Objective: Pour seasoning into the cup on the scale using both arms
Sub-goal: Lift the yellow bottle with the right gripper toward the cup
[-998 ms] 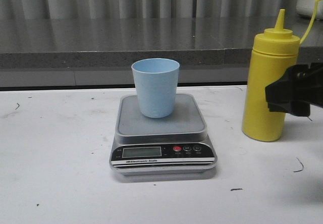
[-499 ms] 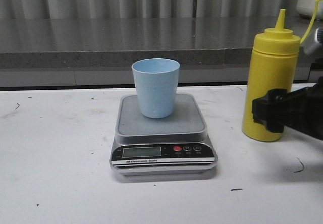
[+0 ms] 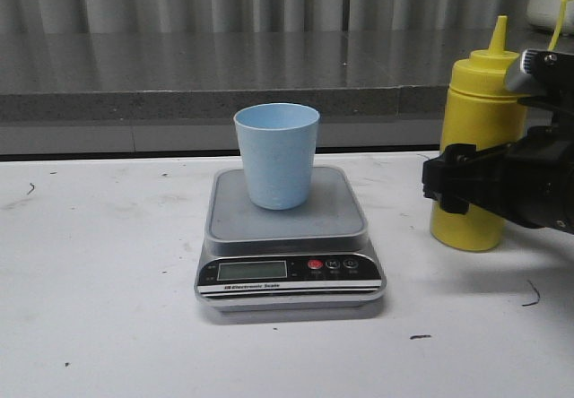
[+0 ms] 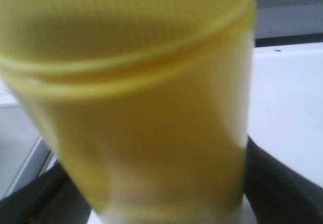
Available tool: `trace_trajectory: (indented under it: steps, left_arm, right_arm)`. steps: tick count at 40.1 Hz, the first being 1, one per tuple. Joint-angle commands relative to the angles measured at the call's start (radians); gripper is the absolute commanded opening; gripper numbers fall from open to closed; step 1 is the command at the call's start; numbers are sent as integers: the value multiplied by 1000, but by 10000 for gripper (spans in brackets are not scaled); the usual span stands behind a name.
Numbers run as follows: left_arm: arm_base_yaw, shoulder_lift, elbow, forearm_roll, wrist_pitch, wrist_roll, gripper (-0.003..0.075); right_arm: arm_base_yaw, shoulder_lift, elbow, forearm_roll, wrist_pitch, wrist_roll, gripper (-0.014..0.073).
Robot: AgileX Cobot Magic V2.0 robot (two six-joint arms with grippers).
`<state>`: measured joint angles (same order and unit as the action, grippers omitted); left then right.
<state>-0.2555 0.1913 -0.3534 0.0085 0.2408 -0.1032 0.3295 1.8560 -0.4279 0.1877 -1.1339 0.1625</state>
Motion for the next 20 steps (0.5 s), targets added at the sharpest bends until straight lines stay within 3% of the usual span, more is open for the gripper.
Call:
trace_trajectory:
  steps: [1, 6, 9, 15, 20]
  left_arm:
    - [3, 9, -27, -8, -85, -8, -20]
    - [3, 9, -27, -8, -85, -8, -20]
    - [3, 9, -27, -8, -85, -8, -20]
    - [3, 9, -27, -8, -85, -8, -20]
    - [3, 9, -27, -8, -85, -8, -20]
  right_arm:
    - [2, -29, -31, -13, -132, 2, 610]
    - [2, -26, -40, -13, -133, 2, 607]
    - [2, -26, -40, -13, -133, 2, 554]
    - [2, -26, -39, -14, -150, 2, 278]
    - [2, -26, -39, -14, -153, 2, 137]
